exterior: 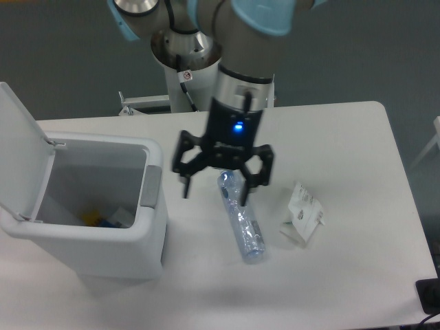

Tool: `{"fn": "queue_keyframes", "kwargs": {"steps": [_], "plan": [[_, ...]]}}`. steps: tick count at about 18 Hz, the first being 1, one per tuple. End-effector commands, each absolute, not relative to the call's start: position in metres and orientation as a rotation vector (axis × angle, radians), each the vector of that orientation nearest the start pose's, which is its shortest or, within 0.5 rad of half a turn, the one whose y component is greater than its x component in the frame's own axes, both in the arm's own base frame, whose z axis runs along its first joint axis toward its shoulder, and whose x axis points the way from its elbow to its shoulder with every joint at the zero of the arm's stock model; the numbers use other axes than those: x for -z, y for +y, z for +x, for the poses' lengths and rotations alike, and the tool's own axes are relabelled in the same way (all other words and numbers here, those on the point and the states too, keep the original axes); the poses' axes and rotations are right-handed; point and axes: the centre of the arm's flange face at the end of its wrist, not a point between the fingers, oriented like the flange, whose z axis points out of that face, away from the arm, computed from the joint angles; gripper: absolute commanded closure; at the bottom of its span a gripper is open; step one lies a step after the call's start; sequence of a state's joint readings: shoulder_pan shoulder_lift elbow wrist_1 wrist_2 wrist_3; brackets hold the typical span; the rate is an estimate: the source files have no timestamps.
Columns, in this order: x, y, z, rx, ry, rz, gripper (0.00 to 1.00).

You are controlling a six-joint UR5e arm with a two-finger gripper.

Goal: Open the trash can

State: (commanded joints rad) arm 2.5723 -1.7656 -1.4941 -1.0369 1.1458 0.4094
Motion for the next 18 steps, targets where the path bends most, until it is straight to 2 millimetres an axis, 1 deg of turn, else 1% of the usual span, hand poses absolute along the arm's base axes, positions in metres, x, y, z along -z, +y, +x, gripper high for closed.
{"fn": "queue_keyframes", "kwargs": {"steps": [1,3,5,6,7,8,9,10,11,14,15,17,18], "plan": [[-0.493,0.461,-0.421,0.050,-0.633,-2.476,0.00],[-0.492,0.451,-0.436,0.030,-0.648,-2.472,0.00],[-0.483,0.447,-0.447,-0.022,-0.600,-2.516,0.00],[-0.464,0.444,-0.460,-0.064,-0.581,-2.581,0.00],[-0.437,0.434,-0.483,-0.089,-0.583,-2.647,0.00],[-0.411,0.426,-0.499,-0.098,-0.605,-2.700,0.00],[-0.397,0.422,-0.506,-0.130,-0.626,-2.754,0.00],[-0.393,0.420,-0.510,-0.151,-0.635,-2.775,0.00],[-0.388,0.421,-0.512,-0.158,-0.595,-2.795,0.00],[-0.383,0.420,-0.514,-0.185,-0.374,-2.861,0.00],[-0.381,0.414,-0.516,-0.195,-0.278,-2.893,0.00],[-0.376,0.398,-0.524,-0.180,-0.194,-2.928,0.00],[-0.374,0.392,-0.524,-0.156,-0.141,-2.948,0.00]]}}
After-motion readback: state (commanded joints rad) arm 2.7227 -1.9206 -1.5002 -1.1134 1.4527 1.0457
